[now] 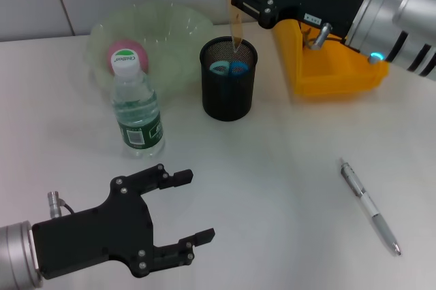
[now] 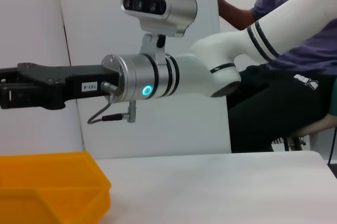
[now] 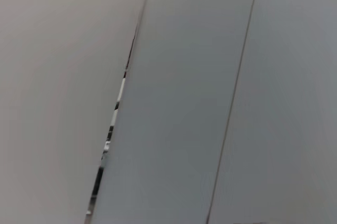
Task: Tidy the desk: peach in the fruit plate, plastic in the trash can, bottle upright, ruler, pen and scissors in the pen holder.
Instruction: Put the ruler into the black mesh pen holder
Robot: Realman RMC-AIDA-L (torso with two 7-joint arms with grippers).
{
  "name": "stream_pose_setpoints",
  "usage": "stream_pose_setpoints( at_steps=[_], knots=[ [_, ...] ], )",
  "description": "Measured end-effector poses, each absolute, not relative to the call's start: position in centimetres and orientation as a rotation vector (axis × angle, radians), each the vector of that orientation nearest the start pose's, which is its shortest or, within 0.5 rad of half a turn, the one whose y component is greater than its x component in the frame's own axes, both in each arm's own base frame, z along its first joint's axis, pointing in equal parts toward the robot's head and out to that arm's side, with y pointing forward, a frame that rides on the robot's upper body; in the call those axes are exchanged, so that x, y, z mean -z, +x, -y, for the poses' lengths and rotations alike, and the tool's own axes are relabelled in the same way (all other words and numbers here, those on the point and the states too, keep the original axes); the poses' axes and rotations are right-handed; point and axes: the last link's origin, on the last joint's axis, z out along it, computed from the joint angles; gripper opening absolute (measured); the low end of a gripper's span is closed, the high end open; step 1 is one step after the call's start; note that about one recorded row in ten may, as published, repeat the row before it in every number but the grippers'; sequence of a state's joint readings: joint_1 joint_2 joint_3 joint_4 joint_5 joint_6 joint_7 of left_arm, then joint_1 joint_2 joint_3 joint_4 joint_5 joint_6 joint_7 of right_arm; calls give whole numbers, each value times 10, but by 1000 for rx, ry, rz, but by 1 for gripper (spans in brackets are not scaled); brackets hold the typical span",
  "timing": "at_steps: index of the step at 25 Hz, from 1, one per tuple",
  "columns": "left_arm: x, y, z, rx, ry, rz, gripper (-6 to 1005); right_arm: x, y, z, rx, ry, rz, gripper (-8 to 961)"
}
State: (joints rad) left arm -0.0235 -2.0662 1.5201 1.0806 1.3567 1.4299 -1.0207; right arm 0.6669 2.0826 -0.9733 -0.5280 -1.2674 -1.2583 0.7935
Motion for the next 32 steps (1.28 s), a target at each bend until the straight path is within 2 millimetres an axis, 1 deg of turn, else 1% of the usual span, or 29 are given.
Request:
stream_pose_setpoints(
  at_steps=[5, 10, 19, 23, 27, 29, 30, 31, 32],
  knots=[
    [33, -232, -229, 865, -2735, 5, 782, 5, 180, -404, -962, -2253, 2, 385],
    [35, -233, -230, 863, -2739, 6, 781, 15, 185, -404, -938, -2259, -26, 386],
    [35, -233, -230, 862, -2739, 6, 782, 21, 194, -408, -875, -2261, -95, 386],
    [35, -234, -230, 862, -2739, 6, 782, 17, 194, -408, -886, -2269, -131, 526],
    [35, -233, -230, 862, -2740, 5, 782, 6, 193, -407, -899, -2297, -178, 688],
    [34, -233, -230, 863, -2739, 3, 782, -4, 190, -403, -879, -2341, -203, 740],
    [34, -233, -230, 863, -2738, 1, 782, -17, 184, -400, -839, -2380, -221, 765],
    [34, -233, -230, 863, -2738, -1, 782, -17, 184, -400, -839, -2380, -221, 791],
    [34, -233, -230, 863, -2737, -2, 782, -25, 180, -397, -811, -2392, -219, 817]
  ],
)
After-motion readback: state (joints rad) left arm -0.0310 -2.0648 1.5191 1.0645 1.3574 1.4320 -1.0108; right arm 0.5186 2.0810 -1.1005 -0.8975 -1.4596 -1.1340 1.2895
